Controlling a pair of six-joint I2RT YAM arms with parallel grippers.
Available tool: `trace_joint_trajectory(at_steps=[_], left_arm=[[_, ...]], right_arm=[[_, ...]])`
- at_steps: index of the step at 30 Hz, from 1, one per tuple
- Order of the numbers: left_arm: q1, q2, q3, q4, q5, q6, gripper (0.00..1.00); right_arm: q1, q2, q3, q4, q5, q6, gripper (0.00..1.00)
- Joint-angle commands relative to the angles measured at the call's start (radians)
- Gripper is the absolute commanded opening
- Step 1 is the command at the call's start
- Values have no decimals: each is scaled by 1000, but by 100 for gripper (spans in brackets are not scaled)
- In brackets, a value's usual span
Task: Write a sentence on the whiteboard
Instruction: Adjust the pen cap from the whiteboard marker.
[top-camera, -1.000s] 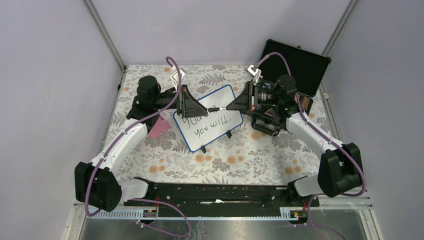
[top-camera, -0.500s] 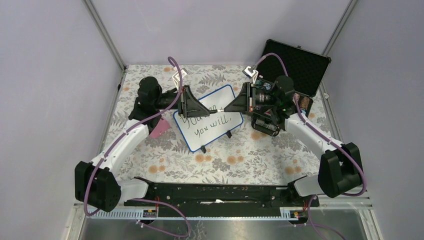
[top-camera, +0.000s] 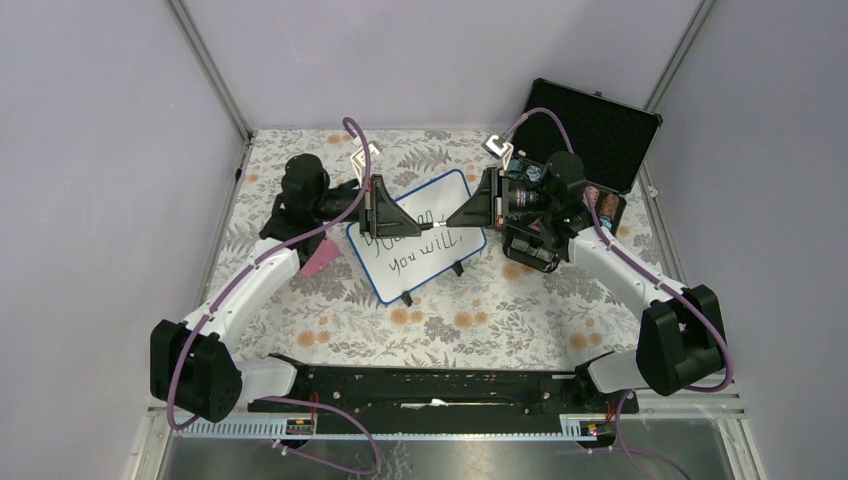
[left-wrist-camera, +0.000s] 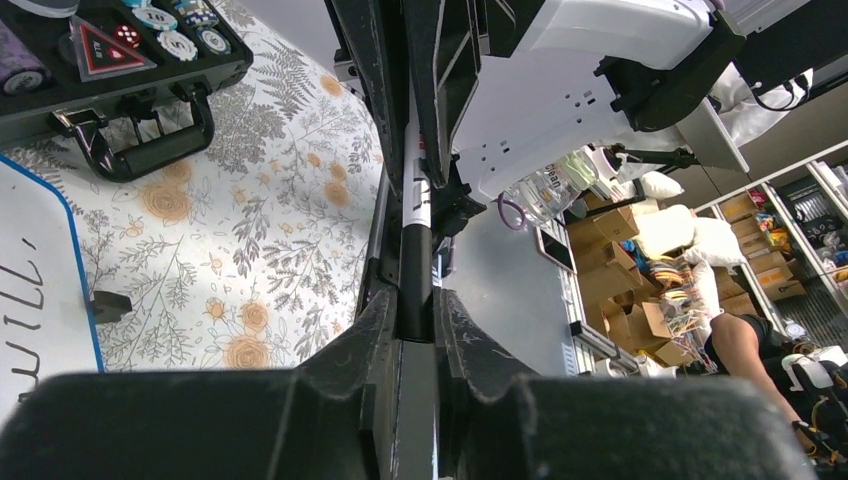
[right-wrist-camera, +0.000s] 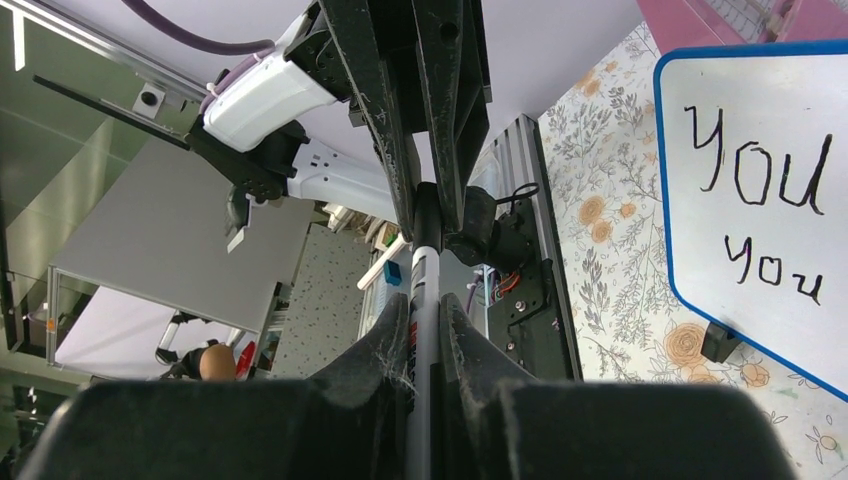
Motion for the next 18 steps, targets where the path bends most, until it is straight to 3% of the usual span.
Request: trace_joint_trajectory(at_steps=[1, 4, 18], left_arm=[[-12, 6, 43, 24, -6, 30, 7], [-20, 11, 42, 24, -6, 33, 0], [-49, 33, 46, 30, -11, 37, 0]], right_arm=[[35, -8, 22, -28, -9, -61, 0], [49, 0, 23, -46, -4, -79, 0], [126, 30, 26, -65, 4, -111, 0]])
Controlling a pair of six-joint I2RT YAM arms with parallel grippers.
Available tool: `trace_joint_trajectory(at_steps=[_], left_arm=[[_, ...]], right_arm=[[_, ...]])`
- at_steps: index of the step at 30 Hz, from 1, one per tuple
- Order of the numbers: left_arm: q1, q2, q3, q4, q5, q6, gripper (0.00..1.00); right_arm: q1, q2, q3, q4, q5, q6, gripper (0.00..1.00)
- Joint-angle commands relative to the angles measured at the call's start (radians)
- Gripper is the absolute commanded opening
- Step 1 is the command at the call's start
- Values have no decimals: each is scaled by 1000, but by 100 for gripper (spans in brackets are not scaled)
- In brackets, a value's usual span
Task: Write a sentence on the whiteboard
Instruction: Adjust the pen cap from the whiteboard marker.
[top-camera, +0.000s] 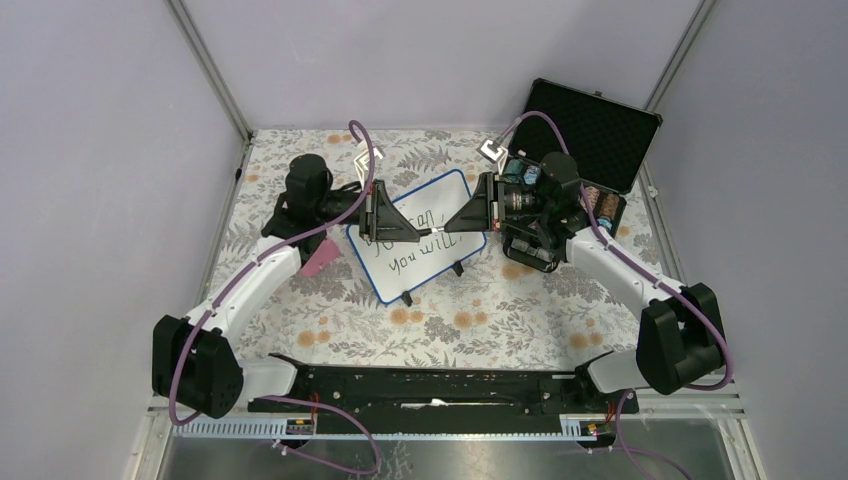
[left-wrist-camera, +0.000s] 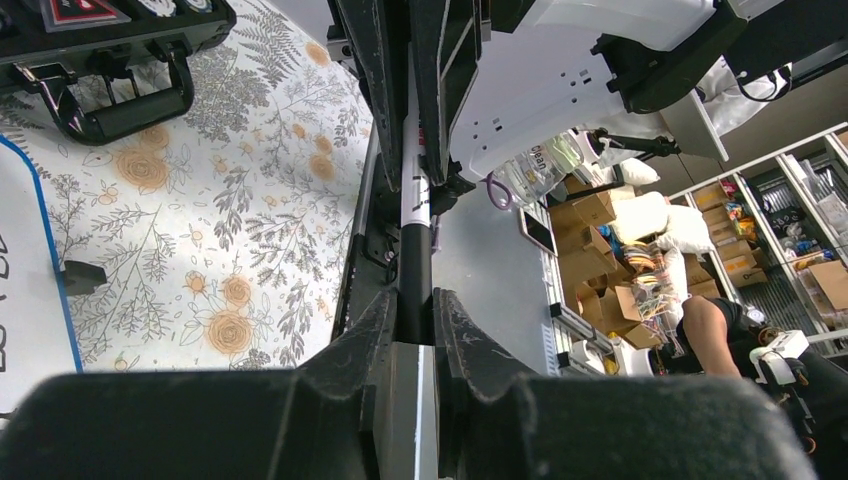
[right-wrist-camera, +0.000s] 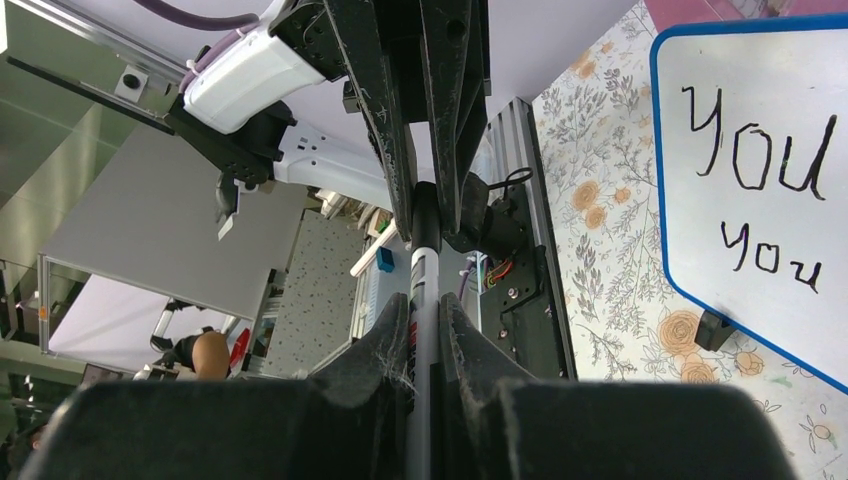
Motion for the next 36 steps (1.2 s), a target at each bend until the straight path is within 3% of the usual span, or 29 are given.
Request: trace_joint_trajectory(at_steps=[1, 13, 16, 20, 23, 25, 29, 36], left_arm=[[-48, 17, 49, 98, -47, 14, 0], [-53, 24, 63, 58, -54, 64, 3], [-26, 5, 122, -163, -99, 263, 18], [25, 39, 407, -743, -274, 765, 40], [23, 96, 605, -1080, -424, 1032, 44], [-5, 109, 662, -1184, -486, 1127, 46], [-146, 102, 651, -1230, -635, 1174, 48], [-385, 99, 544, -1131, -858, 1115, 49]], right_arm=[[106, 26, 27, 4, 6, -37, 0], [148, 43, 49, -66, 3, -92, 0], [102, 34, 48, -82, 5, -93, 0], [15, 1, 22, -181, 38, -155, 0], [5, -20, 25, -342, 70, -300, 0], [4, -22, 15, -355, 71, -310, 0], [13, -14, -9, -317, 43, -278, 0], [56, -21, -27, -319, -3, -286, 0]])
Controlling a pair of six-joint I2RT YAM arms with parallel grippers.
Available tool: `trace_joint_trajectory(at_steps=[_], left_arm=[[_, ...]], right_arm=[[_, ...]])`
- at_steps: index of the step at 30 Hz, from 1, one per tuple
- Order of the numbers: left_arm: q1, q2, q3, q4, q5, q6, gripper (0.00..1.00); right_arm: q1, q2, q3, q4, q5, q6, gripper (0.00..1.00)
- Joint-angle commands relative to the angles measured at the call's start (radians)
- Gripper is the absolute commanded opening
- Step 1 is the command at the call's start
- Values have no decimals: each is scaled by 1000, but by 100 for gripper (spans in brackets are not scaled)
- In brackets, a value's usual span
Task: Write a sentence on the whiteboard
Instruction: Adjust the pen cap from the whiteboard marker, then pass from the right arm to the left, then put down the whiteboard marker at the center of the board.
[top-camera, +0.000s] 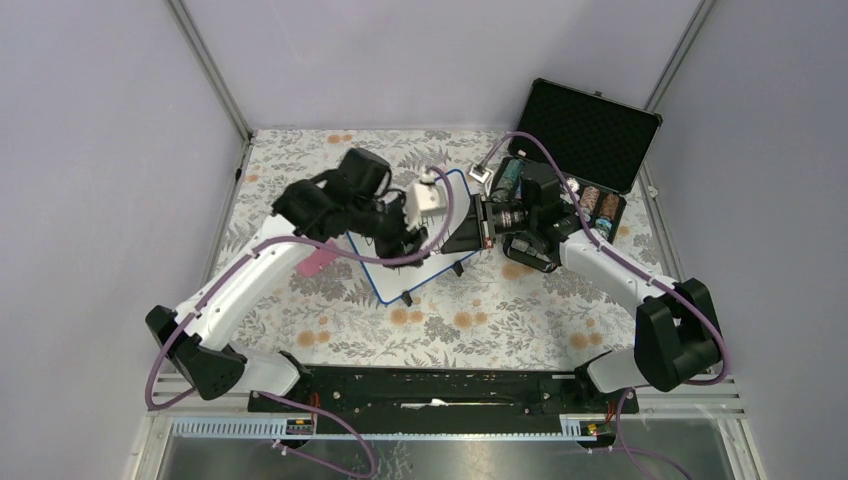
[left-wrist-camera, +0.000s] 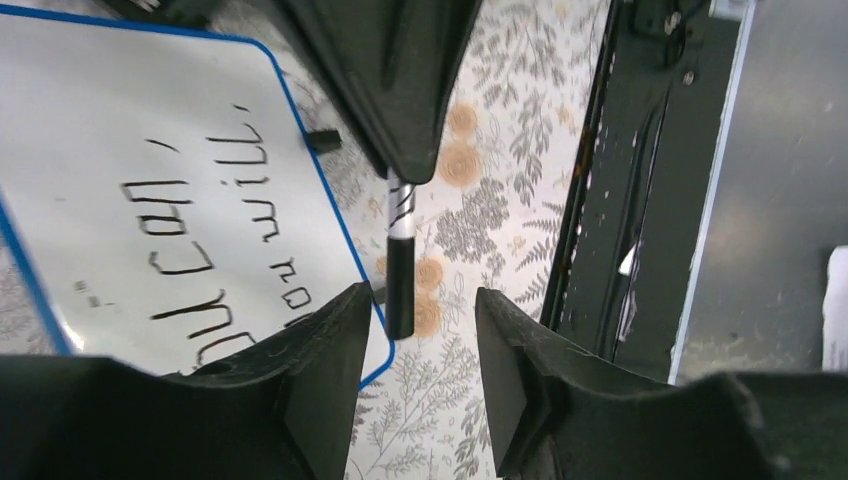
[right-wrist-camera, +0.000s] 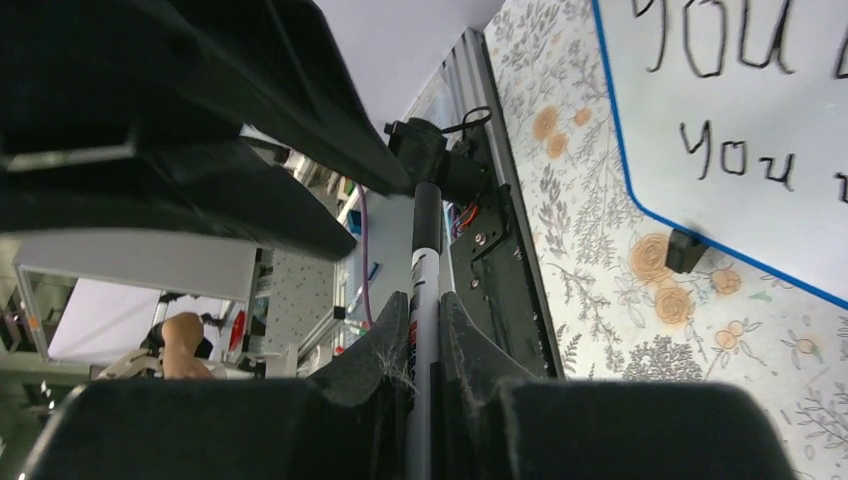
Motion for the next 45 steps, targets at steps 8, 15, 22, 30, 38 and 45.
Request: trace_joint_trajectory(at_steps=[8, 15, 22, 30, 38, 45], left_arm=[[-197, 42, -62, 40, -292, 2, 46], [-202, 56, -59, 59, -353, -2, 40], [-202, 41, -83, 60, -252, -13, 1], [-63, -20, -174, 58, -103, -68, 0], [369, -140, -162, 118, 74, -180, 0], [797, -165, -56, 79, 66, -206, 0]], right_arm=[[48, -44, -18, 16, -72, -22, 0], [58, -47, -28, 20, -85, -20, 0], [58, -45, -19, 21, -77, -11, 1], [-56, -27, 89, 22, -110, 39, 54], [-153, -42, 92, 33, -98, 45, 87], [-166, -48, 67, 48, -103, 45, 100]])
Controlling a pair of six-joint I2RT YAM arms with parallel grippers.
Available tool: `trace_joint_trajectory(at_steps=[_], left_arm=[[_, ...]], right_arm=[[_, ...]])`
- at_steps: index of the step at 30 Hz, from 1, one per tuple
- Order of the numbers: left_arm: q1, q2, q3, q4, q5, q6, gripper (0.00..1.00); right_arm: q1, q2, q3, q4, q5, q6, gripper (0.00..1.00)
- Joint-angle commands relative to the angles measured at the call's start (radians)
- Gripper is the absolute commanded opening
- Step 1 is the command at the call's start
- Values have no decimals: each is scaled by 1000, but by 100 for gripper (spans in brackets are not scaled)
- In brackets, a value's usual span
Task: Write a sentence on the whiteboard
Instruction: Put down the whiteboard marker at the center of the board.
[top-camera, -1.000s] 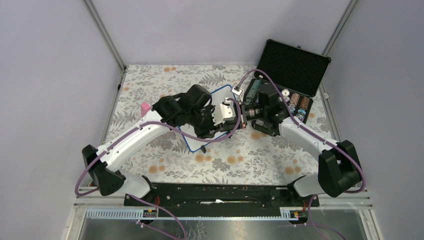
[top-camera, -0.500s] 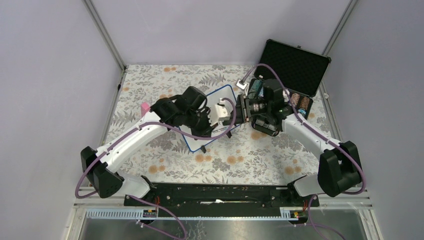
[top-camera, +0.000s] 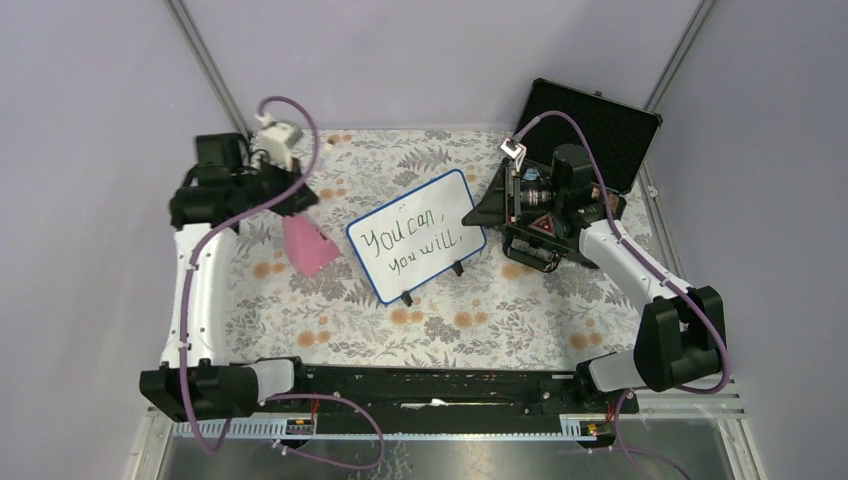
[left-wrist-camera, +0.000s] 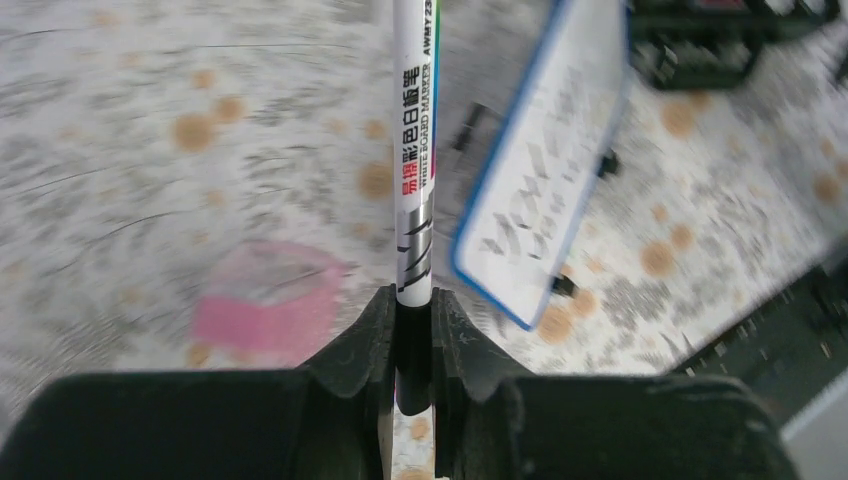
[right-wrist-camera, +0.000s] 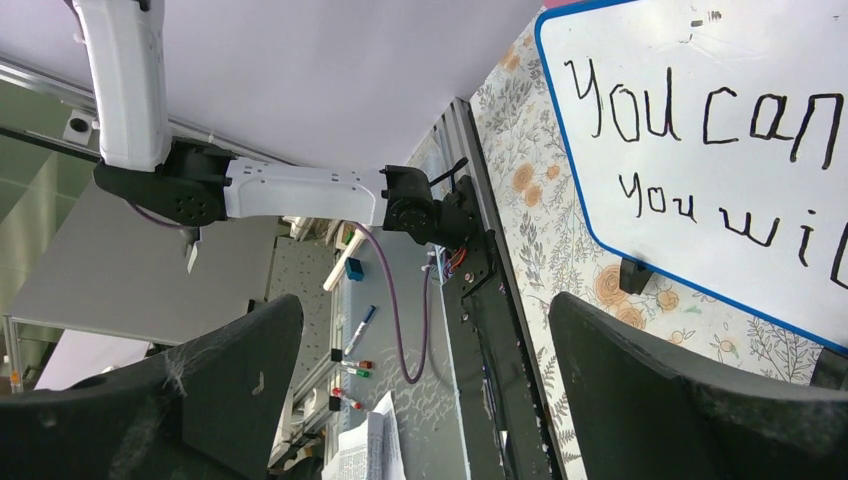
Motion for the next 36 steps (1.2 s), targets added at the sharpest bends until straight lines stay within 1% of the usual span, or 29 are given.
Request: trace_joint_trajectory(at_steps=[1, 3, 5, 11, 14, 19, 24, 30, 36], left_arm=[[195, -25, 76, 3, 17, -28, 0], [281, -20, 66, -10, -12, -18, 0], [354, -21, 25, -16, -45, 11, 0], [561, 6, -114, -26, -70, 125, 0], [568, 23, -195, 8, -127, 157, 0], [563, 33, -347, 150, -224, 178, 0], [556, 79, -485, 288, -321, 205, 2], [556, 162, -556, 339, -261, 219, 5], [554, 240, -574, 374, -242, 219, 7]], right_arm=[[-8, -31, 0, 39, -32, -5, 100], [-8, -31, -5, 39, -33, -9, 100], [-10, -30, -10, 39, -36, -11, 99], [-15, -25, -16, 39, -45, -17, 100], [-15, -19, -18, 39, -45, -20, 100], [-15, -14, -22, 39, -46, -24, 100], [-15, -11, -27, 39, -43, -25, 100], [-15, 2, -35, 39, -34, -24, 100], [-15, 9, -30, 36, -36, -26, 100]])
